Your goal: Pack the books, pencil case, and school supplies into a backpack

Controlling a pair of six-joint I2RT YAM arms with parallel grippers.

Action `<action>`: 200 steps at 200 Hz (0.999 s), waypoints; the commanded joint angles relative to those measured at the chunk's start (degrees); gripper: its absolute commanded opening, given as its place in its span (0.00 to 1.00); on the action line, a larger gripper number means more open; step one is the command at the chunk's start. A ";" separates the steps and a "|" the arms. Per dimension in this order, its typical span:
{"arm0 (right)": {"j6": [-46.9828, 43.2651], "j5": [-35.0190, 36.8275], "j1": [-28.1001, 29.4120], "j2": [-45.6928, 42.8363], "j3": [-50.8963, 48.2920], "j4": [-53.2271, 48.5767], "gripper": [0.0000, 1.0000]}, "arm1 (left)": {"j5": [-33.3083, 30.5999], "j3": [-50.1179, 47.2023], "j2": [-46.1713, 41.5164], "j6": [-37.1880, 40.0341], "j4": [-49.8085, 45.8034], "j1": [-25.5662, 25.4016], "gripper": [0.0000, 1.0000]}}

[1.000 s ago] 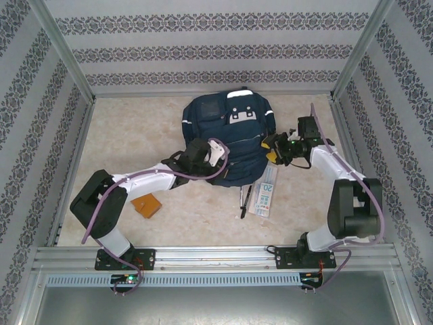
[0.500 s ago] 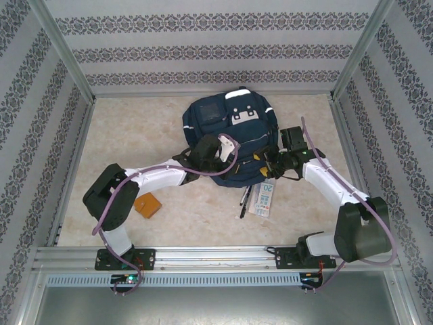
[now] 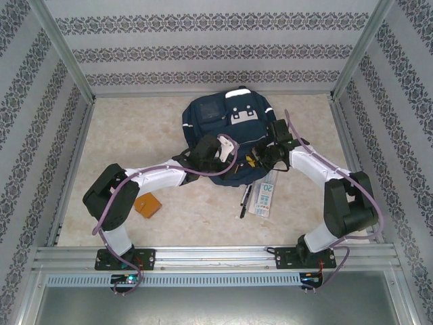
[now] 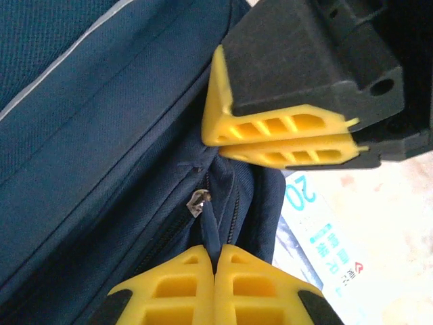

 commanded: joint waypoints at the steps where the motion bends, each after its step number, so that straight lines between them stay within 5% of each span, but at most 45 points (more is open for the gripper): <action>1: -2.02 -1.06 0.06 0.07 2.29 0.79 0.00 | -1.96 -2.21 -2.65 1.57 2.37 0.38 0.00; 97: -4.04 -7.93 -6.63 -6.47 -2.36 0.80 0.00 | -18.79 -9.60 -5.90 5.67 0.98 13.77 0.00; 110: -5.63 -7.86 -7.49 -6.42 -2.65 -0.25 0.00 | -15.65 -8.05 -5.10 6.45 0.65 14.60 0.00; 121: -6.91 -7.68 -7.68 -5.99 -2.44 -1.77 0.30 | -11.22 -5.62 -4.46 7.49 -0.91 14.25 0.00; 134: -8.06 -7.64 -7.39 -5.63 -1.69 -4.50 0.40 | -3.93 -3.62 -3.92 8.95 -1.21 12.62 0.00; 162: -8.11 -4.62 -5.67 -8.16 -0.80 -7.33 0.45 | 3.15 -1.46 -3.09 8.12 -2.73 9.26 0.00; 200: -11.74 2.12 -4.39 -9.18 3.34 -12.61 0.46 | 5.58 -1.15 -1.48 2.65 -0.20 6.77 0.26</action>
